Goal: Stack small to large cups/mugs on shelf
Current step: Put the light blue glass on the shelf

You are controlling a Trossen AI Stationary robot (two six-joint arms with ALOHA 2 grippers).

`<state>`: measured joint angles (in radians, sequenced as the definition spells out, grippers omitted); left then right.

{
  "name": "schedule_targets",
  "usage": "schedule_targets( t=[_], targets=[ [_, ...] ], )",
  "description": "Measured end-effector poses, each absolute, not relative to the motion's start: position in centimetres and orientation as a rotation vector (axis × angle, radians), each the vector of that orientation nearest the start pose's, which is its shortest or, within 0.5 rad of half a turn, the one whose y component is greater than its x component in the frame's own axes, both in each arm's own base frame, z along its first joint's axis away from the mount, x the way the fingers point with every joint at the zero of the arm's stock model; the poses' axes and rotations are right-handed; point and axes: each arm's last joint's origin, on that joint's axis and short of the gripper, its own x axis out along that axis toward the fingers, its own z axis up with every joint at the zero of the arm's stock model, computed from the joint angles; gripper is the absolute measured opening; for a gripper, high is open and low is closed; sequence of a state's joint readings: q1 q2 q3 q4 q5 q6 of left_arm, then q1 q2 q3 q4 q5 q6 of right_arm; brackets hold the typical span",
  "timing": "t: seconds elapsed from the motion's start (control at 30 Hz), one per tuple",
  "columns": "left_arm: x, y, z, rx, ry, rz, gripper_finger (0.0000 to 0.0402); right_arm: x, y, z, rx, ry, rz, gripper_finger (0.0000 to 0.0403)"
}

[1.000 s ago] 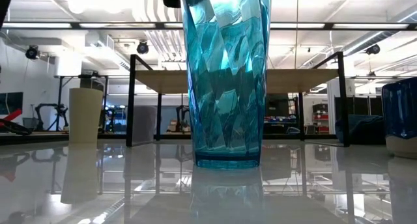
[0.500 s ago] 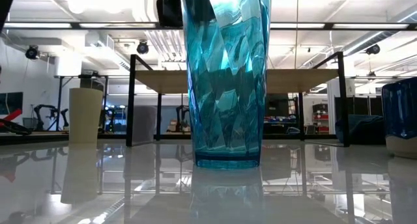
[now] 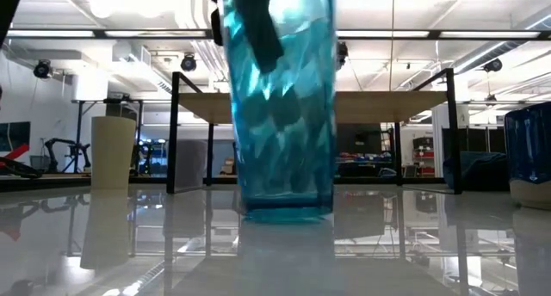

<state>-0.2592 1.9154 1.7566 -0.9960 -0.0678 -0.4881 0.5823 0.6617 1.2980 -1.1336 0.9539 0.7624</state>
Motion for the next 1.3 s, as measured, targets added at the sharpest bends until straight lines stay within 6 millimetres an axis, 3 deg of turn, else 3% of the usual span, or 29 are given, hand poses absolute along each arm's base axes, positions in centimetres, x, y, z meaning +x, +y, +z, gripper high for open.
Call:
schedule_targets(
  t=[0.17,0.27,0.33,0.53,0.63,0.77,0.93,1.07,1.3],
  targets=[
    [38.7,-9.7,28.2,-0.230,1.151,0.132,0.0020,5.2,0.6,41.9,0.392,0.195,-0.482,0.0228],
    [38.6,-9.3,29.2,-0.243,1.158,0.132,0.0006,5.2,0.6,41.9,0.385,0.198,-0.488,0.0228],
    [38.1,-8.6,31.1,-0.261,1.189,0.145,0.0003,5.2,0.5,41.8,0.380,0.200,-0.491,0.0228],
    [33.5,-4.1,40.7,-0.311,1.177,0.317,0.0001,5.0,0.4,41.9,0.373,0.179,-0.521,0.0228],
    [32.3,-2.0,43.8,-0.392,1.032,0.320,0.0001,5.0,0.3,41.9,0.371,0.167,-0.537,0.0227],
    [29.9,1.3,46.0,-0.451,0.946,0.424,0.0001,4.8,0.2,41.9,0.394,0.151,-0.549,0.0226],
    [27.6,5.6,46.4,-0.452,0.909,0.591,0.0000,4.8,0.1,41.9,0.489,0.124,-0.563,0.0226],
    [26.6,8.2,46.1,-0.561,0.932,0.568,0.0000,4.7,0.1,41.6,0.597,0.126,-0.567,0.0226],
    [26.6,9.8,44.3,-0.572,1.009,0.583,0.0000,5.2,0.5,40.2,0.677,0.196,-0.633,0.0226]
  ],
)
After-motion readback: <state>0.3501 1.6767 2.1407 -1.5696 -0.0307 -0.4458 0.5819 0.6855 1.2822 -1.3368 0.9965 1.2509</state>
